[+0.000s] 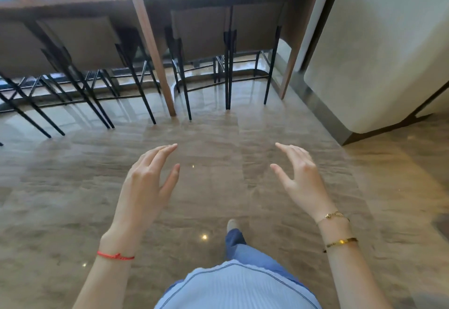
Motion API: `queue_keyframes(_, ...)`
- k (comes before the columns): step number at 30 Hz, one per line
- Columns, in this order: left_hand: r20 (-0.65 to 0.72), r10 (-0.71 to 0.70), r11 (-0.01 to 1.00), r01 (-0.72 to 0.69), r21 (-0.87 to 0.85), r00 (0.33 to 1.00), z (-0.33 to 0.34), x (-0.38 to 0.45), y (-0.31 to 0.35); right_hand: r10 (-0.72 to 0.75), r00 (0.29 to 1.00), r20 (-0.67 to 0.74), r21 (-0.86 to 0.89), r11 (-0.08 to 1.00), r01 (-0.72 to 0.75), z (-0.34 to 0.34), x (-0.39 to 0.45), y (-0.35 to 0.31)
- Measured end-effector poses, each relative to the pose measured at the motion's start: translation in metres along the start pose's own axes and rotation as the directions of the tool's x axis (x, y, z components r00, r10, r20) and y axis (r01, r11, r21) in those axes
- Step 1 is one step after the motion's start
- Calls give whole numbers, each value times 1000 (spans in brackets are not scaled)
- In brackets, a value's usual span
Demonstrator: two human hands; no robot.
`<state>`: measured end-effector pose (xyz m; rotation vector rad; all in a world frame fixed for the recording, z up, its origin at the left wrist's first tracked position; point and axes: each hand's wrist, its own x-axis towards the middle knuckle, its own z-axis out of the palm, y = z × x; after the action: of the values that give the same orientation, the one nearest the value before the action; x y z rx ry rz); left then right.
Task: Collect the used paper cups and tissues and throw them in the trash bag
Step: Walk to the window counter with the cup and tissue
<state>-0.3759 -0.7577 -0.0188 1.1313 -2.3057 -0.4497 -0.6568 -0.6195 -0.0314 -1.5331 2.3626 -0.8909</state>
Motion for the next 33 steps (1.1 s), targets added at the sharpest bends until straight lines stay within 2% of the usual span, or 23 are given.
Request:
queue_keyframes(10,-46,-23,1000,22,-12,999,60,228,-10,-72,997,-5,-50,996,72,-17,252,38)
queue_keyframes(22,-10,-2,1000,2,-19,1000,140,469,-80,-37,999,12,-32,999,37,33,498,90)
queue_keyframes(33,-72,116,993,-116,-8,991,169,742,-114,-88,992,-89,-56,995,84,34,761,92)
